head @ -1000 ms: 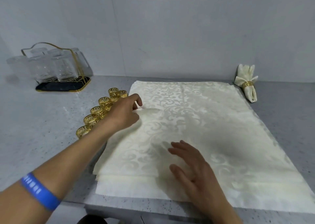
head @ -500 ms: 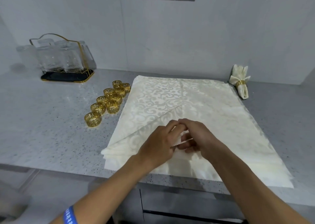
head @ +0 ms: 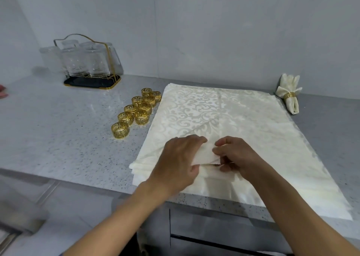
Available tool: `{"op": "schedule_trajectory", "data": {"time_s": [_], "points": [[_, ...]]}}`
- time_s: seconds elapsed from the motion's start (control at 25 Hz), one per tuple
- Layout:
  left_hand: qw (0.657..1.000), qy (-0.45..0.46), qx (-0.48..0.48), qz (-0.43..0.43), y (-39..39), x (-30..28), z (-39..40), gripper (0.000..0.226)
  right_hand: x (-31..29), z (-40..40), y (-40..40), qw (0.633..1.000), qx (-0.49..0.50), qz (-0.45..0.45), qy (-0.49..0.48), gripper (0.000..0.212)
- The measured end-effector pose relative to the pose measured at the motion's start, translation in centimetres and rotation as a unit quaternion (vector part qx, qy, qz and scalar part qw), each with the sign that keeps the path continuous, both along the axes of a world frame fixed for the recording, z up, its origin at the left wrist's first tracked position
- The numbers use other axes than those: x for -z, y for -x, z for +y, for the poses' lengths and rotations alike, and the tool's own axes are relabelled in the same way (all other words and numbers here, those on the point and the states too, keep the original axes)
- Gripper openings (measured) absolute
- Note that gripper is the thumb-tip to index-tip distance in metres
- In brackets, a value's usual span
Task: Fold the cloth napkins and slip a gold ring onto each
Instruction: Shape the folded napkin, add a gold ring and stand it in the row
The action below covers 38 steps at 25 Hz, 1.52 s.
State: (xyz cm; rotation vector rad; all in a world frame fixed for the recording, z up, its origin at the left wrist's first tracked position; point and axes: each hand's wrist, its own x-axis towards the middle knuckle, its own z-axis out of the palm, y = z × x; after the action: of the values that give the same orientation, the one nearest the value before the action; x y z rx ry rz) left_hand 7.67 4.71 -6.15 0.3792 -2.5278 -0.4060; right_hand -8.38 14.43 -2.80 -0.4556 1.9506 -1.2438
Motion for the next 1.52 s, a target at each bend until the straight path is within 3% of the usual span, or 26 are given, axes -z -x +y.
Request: {"op": "schedule_trajectory", "data": {"time_s": [0.12,0.2,0.4,0.52,0.64,0.76,0.92,1.08,1.28,1.36,1.52], "points": [[0.989,-0.002,-0.141,-0.034,-6.3,0.4,-2.9,0.053,0.4,0.1,0.4,1.000,0.000,-0.001,0.002,0.013],[0.981,-0.030,-0.186,-0.055,-9.2,0.4,-4.4,0.037,0.4,0.1,0.5,1.000,-0.007,0.018,0.000,0.012],[0.982,-0.078,-0.166,-0.038,-11.4,0.2,-5.0,0.018,0.6,0.5,0.6,0.996,-0.028,0.087,-0.018,0.016],[0.978,-0.114,-0.175,-0.021,-11.5,0.1,-4.9,0.026,0.6,0.6,0.4,0.987,-0.059,0.138,-0.050,0.019],[0.976,-0.107,-0.189,-0.002,-10.8,0.0,-4.4,0.027,0.0,0.8,0.2,0.984,-0.096,0.137,-0.060,0.009],[0.969,-0.142,-0.203,-0.020,-10.5,-0.1,-4.2,0.055,0.0,0.9,0.3,0.981,-0.114,0.142,-0.069,0.014],[0.962,-0.135,-0.235,-0.012,-10.7,-0.1,-4.3,0.027,0.5,1.1,0.7,0.974,-0.115,0.174,-0.085,0.017],[0.960,-0.121,-0.253,-0.015,-10.7,0.1,-4.2,0.028,0.5,1.4,1.0,0.975,-0.119,0.171,-0.080,0.020],[0.984,-0.100,-0.144,-0.034,-11.6,0.2,-4.8,0.015,0.3,1.7,0.9,0.968,-0.135,0.193,-0.084,0.020],[0.982,-0.088,-0.165,-0.030,-11.7,0.3,-4.9,0.005,0.4,1.7,0.9,0.960,-0.151,0.219,-0.091,0.021],[0.973,-0.096,-0.201,-0.063,-11.1,0.4,-4.7,0.009,0.8,1.6,0.7,0.933,-0.180,0.292,-0.105,0.018]]}}
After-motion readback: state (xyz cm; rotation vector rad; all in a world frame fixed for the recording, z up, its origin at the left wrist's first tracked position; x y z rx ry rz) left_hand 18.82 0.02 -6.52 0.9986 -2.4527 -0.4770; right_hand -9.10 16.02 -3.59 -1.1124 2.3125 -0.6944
